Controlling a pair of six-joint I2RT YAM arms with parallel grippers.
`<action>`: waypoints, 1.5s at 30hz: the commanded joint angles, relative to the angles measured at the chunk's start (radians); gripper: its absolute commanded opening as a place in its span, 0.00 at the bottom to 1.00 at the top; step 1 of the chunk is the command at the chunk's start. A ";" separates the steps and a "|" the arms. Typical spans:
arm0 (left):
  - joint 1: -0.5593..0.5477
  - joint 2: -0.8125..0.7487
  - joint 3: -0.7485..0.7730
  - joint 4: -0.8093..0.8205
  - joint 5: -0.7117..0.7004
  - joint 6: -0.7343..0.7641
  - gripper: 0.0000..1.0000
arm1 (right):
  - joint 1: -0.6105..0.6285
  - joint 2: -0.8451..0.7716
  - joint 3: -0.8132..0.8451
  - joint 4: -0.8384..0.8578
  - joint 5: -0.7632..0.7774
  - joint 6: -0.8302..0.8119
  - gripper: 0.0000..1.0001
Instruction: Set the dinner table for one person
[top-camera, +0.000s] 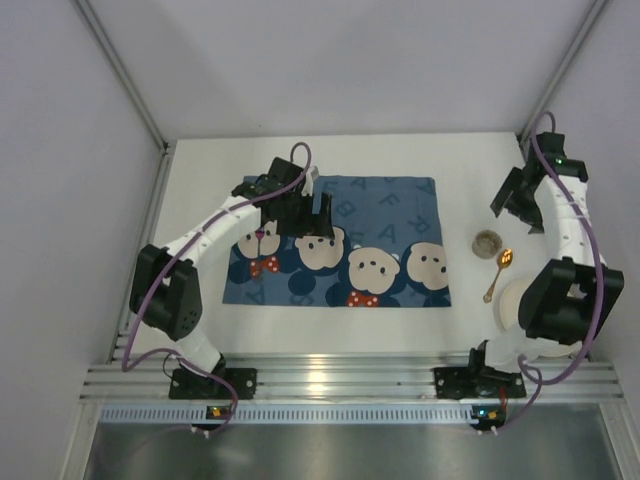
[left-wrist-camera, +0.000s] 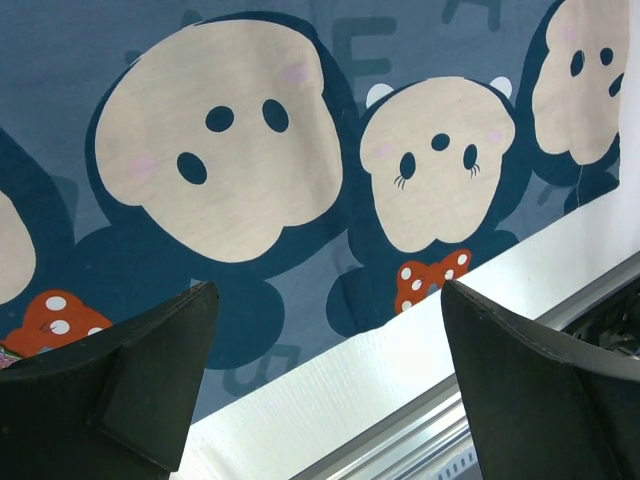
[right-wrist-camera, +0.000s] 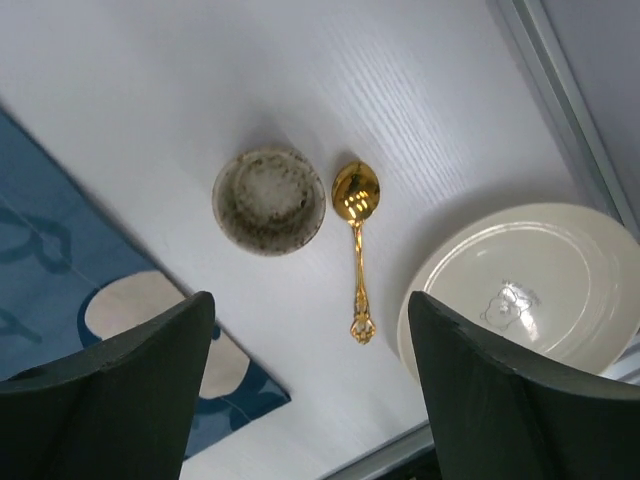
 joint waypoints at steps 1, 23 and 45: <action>-0.001 -0.028 -0.009 0.014 0.049 0.027 0.98 | -0.070 0.101 0.094 -0.007 -0.020 -0.033 0.77; 0.001 0.054 0.033 0.085 0.009 -0.012 0.98 | -0.069 0.379 0.072 0.076 -0.072 -0.059 0.41; 0.003 0.123 0.083 0.051 0.007 0.027 0.98 | -0.068 0.442 0.031 0.128 -0.084 -0.051 0.10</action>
